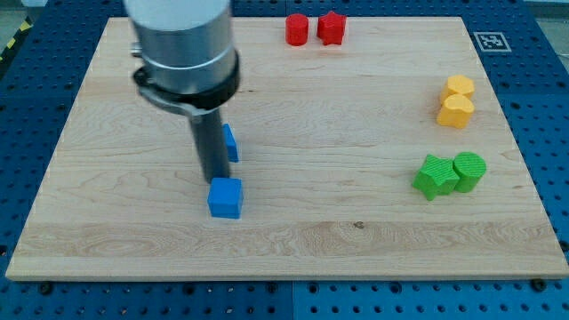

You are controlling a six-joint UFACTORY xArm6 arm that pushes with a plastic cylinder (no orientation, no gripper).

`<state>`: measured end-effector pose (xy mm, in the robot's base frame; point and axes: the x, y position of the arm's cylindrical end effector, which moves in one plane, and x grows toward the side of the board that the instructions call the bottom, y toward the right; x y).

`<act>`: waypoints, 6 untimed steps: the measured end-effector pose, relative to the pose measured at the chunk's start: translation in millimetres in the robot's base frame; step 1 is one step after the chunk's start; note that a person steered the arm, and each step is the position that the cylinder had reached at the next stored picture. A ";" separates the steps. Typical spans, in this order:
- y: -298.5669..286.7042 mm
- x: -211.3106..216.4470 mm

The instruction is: Drag the cube to the right side

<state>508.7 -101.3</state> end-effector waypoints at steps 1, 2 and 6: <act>-13.8 16.8; 17.9 40.8; 181.2 25.6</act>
